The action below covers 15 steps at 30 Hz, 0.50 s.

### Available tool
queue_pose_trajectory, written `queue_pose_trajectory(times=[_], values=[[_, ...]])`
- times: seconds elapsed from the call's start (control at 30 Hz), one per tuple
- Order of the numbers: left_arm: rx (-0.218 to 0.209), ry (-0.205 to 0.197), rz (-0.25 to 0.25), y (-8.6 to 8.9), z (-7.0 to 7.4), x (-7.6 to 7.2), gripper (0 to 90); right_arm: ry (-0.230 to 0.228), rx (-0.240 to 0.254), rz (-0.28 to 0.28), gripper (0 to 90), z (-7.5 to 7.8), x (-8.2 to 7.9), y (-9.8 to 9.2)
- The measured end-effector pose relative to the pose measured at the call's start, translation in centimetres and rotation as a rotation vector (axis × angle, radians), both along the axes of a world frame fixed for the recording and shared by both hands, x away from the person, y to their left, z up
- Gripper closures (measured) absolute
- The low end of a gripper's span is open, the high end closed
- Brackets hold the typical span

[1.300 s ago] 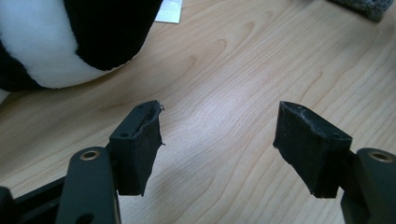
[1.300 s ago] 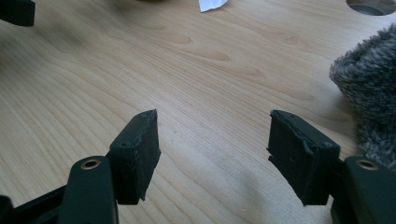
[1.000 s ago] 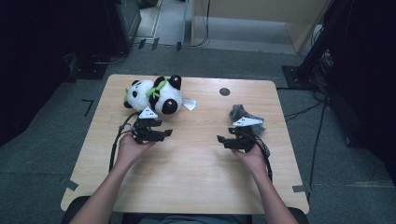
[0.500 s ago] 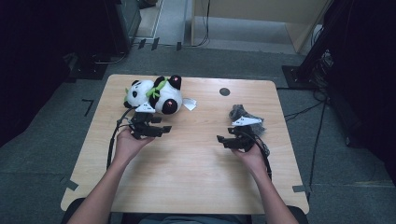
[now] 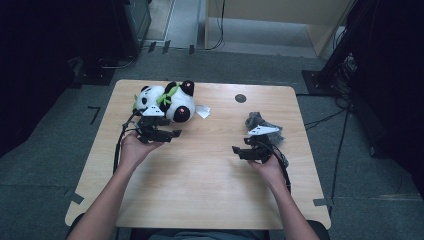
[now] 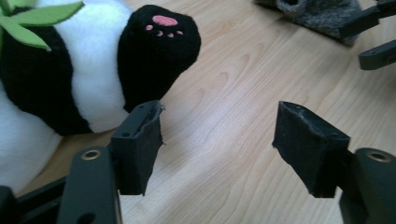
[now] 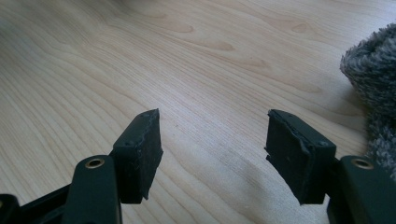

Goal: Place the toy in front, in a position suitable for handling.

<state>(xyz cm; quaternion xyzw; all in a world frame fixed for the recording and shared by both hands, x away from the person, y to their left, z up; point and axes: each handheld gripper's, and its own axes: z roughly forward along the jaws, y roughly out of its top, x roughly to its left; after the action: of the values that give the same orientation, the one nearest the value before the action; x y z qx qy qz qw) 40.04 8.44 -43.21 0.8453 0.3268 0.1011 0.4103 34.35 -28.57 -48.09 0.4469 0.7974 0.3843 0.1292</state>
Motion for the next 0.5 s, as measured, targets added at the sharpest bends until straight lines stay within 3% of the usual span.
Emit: queue_pose_trajectory(times=[0.2,0.37,0.5], values=[[-0.004,0.019,-0.01,0.1,0.3,0.5,34.6,0.004,-0.005,0.002,36.3,-0.1,0.0,0.1],[-0.003,-0.015,0.008,0.8,1.1,1.3,41.0,0.006,-0.005,0.003,36.6,-0.1,0.0,0.1],[-0.006,0.001,0.023,1.3,1.5,2.2,42.9,0.006,-0.009,0.008,36.7,-0.1,0.1,0.1]])
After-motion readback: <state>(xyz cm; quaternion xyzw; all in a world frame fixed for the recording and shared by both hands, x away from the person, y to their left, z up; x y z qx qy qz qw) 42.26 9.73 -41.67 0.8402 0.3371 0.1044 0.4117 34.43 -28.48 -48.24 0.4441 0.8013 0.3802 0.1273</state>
